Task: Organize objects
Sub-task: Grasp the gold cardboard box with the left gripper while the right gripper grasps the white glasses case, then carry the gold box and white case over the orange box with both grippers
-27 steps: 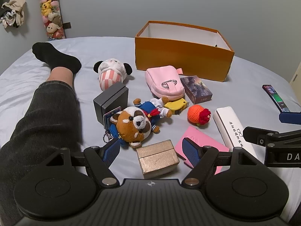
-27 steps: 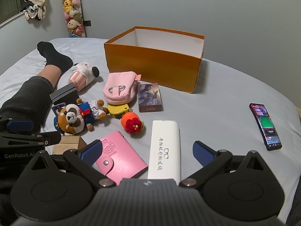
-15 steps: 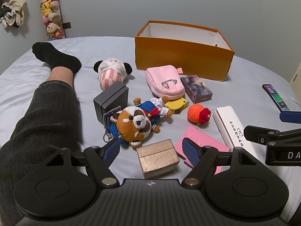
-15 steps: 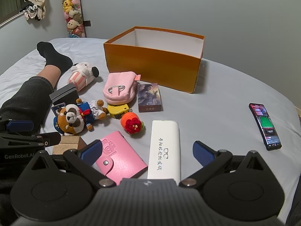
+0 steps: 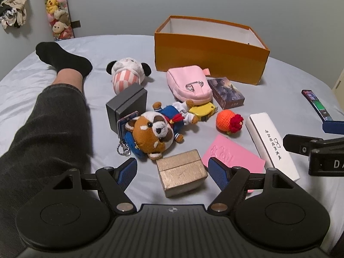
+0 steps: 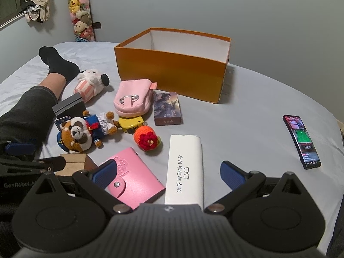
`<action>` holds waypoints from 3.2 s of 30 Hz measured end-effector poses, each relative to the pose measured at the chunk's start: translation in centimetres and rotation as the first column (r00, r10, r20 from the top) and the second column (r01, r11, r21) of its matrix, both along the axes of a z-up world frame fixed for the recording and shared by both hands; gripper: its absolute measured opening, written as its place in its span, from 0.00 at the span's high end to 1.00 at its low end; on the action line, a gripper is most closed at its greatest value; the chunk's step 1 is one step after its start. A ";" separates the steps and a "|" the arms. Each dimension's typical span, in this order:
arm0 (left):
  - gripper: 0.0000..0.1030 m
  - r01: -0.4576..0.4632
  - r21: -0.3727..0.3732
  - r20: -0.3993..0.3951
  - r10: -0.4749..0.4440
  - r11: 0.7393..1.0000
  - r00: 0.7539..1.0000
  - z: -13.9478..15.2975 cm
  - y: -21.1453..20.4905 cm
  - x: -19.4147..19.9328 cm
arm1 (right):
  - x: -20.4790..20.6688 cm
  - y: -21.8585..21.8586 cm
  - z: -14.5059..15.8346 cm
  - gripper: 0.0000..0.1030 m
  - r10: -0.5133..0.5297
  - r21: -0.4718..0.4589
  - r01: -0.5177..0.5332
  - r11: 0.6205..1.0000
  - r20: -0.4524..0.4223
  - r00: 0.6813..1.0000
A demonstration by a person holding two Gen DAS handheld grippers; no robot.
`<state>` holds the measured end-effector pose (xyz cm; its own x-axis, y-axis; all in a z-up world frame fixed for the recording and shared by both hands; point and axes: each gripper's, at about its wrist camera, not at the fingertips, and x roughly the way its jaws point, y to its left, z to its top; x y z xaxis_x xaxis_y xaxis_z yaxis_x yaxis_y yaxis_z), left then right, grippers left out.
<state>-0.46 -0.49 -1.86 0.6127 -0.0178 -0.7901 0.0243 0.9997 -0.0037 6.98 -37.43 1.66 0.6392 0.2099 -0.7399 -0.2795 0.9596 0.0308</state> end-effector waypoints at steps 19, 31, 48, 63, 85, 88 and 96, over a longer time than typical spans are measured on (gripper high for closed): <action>0.14 -0.006 -0.027 -0.082 0.004 1.000 0.997 -3.6 -0.7 1.4 | 1.9 0.4 -3.0 0.01 -0.013 -0.033 0.011 0.999 -0.067 0.998; 0.14 -0.021 -0.049 -0.120 0.015 0.999 0.993 -5.5 -0.5 2.9 | 3.9 0.5 -5.5 0.01 -0.026 -0.041 0.021 0.999 -0.119 0.993; 0.18 -0.008 -0.064 -0.131 -0.001 0.998 0.991 -6.8 -0.4 4.5 | 6.7 0.4 -8.7 0.01 -0.064 -0.060 0.056 0.997 -0.159 0.985; 0.23 0.022 -0.107 -0.106 -0.033 0.994 0.994 -6.7 0.1 4.2 | 7.1 -0.2 -9.3 0.39 -0.067 -0.036 0.062 0.997 -0.180 0.981; 0.25 0.163 -0.122 0.036 -0.160 0.979 0.986 0.0 -0.7 9.3 | 8.4 -2.1 -4.1 0.40 -0.067 0.024 0.069 0.997 -0.084 0.994; 0.25 0.197 -0.150 0.048 -0.191 0.969 0.980 1.3 -1.1 11.5 | 9.8 -2.4 -2.5 0.40 -0.063 0.047 0.066 0.997 -0.067 0.996; 0.29 0.272 -0.139 0.101 -0.260 0.952 0.960 4.8 -2.6 17.5 | 14.9 -2.9 2.6 0.40 -0.057 0.096 0.057 0.994 -0.001 0.998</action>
<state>17.01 -3.06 2.95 0.6309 -0.3028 -0.7143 0.2953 0.9451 -0.1398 21.86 -40.28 4.22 0.6534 0.2432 -0.7169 -0.2242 0.9667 0.1236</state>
